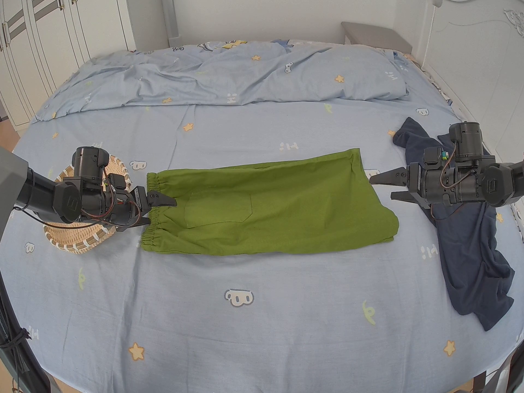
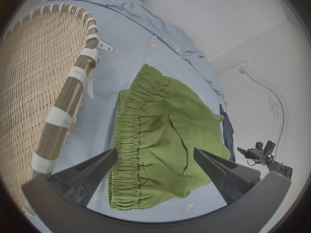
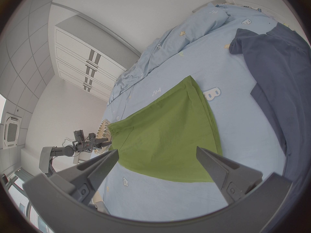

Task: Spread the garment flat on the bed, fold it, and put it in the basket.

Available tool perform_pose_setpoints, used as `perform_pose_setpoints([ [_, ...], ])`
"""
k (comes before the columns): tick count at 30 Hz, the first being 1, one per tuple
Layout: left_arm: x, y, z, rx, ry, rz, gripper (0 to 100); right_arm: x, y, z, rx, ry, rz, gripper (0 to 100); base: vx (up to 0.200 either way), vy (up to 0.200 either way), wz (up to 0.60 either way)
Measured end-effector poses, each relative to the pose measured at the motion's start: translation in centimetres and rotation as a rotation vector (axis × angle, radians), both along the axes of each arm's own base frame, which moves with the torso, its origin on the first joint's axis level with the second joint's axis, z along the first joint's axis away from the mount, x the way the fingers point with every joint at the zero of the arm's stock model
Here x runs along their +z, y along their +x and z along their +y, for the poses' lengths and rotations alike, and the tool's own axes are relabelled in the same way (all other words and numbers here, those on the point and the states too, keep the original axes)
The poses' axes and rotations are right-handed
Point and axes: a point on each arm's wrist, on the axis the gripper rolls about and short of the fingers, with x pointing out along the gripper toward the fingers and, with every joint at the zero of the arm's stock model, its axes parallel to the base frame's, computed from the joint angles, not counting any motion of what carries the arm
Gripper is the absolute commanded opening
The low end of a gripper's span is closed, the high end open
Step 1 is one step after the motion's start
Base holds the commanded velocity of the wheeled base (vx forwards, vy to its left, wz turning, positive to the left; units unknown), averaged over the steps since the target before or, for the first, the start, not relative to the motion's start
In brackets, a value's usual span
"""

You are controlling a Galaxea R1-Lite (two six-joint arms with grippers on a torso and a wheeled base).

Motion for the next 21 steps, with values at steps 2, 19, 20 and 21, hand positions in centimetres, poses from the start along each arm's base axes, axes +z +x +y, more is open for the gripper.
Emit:
perform_pose_setpoints([
  [2,-0.1,0.0,0.0,0.000,0.002,0.002,100,0.0,0.0,0.0,0.000,0.000,0.001,100,0.000,0.000,0.00],
  [19,-1.1,0.7,0.1,0.033,0.027,-0.013,100,-0.1,0.0,0.0,0.002,-0.001,0.002,100,0.000,0.000,0.00],
  [20,-1.2,0.8,0.0,0.031,0.027,-0.010,100,-0.1,0.0,0.0,0.002,-0.001,0.002,100,0.000,0.000,0.00],
  [21,-1.4,0.8,0.0,0.030,0.027,-0.007,100,-0.1,0.0,0.0,0.002,-0.001,0.003,100,0.000,0.000,0.00],
])
